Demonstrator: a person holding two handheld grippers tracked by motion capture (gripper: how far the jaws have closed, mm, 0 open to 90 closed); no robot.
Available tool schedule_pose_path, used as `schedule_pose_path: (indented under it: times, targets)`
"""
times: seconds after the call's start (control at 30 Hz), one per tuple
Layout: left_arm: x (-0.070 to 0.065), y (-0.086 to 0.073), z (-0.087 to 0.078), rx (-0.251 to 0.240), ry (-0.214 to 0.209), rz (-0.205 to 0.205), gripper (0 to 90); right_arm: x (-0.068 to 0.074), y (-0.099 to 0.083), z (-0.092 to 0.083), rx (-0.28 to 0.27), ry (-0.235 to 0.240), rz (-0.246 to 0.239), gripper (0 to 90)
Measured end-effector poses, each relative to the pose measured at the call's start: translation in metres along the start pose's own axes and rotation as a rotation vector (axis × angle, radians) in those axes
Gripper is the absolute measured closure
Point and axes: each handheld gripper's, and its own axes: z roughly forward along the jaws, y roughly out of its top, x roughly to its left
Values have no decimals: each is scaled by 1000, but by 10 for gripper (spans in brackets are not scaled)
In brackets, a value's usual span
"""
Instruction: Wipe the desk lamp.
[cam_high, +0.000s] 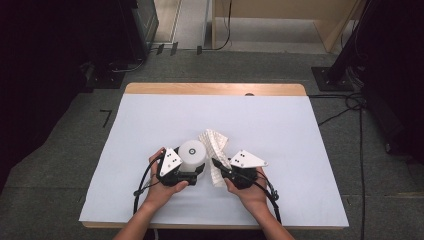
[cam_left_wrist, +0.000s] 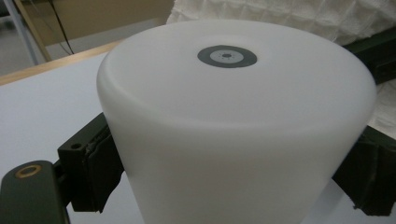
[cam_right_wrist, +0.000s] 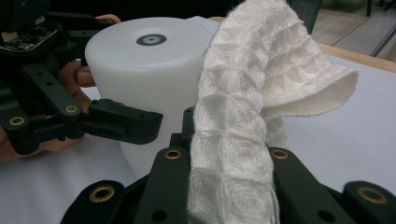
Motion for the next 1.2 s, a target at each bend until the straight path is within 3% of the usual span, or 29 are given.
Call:
schedule_pose_path:
  times: [0.07, 0.17, 0.4, 0.63, 0.73, 0.87, 1.0, 1.1, 1.2]
  targets:
    - [0, -1, -1, -1, -17, 6, 88, 0, 0, 0, 1, -3, -2, 789]
    - [0, -2, -3, -7, -8, 10, 87, -1, 0, 0, 2, -3, -1, 789]
    - [-5, 3, -10, -44, 40, -44, 53, -6, -1, -2, 1, -15, 10, 789]
    - [-20, -1, 1, 18, 180, -64, 71, -8, -2, -2, 1, -19, 16, 789]
    - [-23, -1, 3, 17, 198, -55, 78, -8, -2, -1, 6, -17, 16, 789]
    - [-16, 2, 0, 14, 141, -65, 85, -7, -3, 0, 8, -12, 14, 789]
    - [-6, 9, -9, -42, 42, -99, 86, -5, -3, 2, 11, -4, 8, 789]
    - [0, 14, -16, -86, -45, -92, 86, -2, -4, 3, 17, 5, 6, 789]
    - [1, 16, -19, -96, -85, -75, 86, 2, -4, 5, 20, 21, -5, 790]
